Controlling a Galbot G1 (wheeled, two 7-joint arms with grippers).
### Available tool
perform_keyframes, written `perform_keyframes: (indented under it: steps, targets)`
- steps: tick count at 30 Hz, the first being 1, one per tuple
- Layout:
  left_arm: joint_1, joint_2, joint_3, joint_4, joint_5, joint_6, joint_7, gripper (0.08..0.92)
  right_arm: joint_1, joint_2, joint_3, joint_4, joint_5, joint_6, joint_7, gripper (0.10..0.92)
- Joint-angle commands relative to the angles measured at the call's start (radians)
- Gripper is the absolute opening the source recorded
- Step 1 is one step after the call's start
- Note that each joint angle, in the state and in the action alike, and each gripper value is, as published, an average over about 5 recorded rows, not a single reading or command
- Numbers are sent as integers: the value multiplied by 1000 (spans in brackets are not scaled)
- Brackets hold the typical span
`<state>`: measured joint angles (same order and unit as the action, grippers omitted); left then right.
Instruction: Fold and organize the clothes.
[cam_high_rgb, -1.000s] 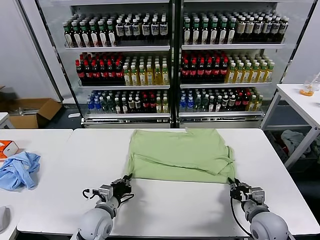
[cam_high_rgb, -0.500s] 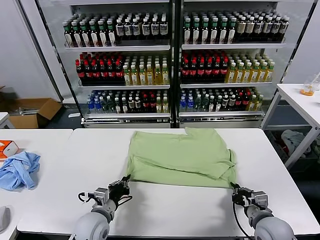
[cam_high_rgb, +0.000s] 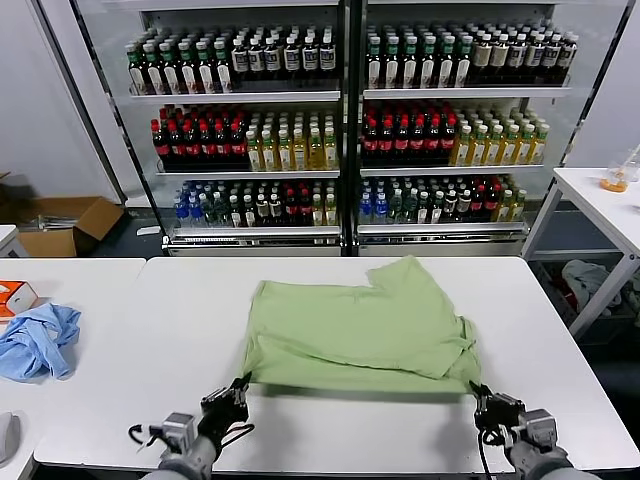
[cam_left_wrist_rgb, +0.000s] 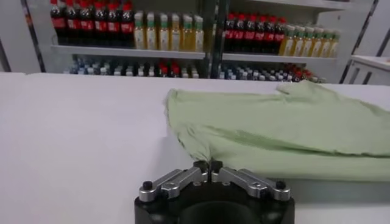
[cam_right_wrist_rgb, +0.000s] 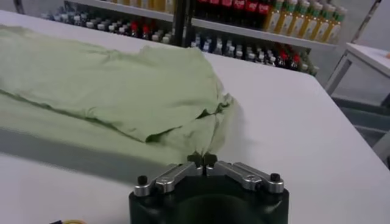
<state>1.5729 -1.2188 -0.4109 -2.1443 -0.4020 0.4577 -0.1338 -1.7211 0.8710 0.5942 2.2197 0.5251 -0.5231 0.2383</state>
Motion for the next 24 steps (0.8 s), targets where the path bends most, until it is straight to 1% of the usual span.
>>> perform_keyframes:
  steps: [1,6,8,10,13,17,20,24]
  targets:
    - [231,-6,-67,-140,10,-2,-2,102,-154,-13,43,81,-32,1,1,108]
    - [285,-17,-73,-158,41,3,2,102,-187,-23,62,105,-54,-21,3,111]
    - [306,-17,-74,-174,59,16,16,104,-180,-23,61,113,-65,-37,4,134]
    - [322,-12,-77,-189,89,33,41,123,-168,-23,57,118,-72,-46,3,183]
    - [320,4,-95,-204,121,52,66,194,-149,-24,52,126,-77,-41,-1,269]
    - [273,37,-155,-217,64,65,52,306,-114,-32,61,130,-66,-11,0,373]
    - [209,79,-204,-211,-12,60,32,393,-48,-44,63,119,-26,17,11,451]
    - [77,154,-233,-138,-62,50,40,514,128,-54,12,48,40,22,34,572]
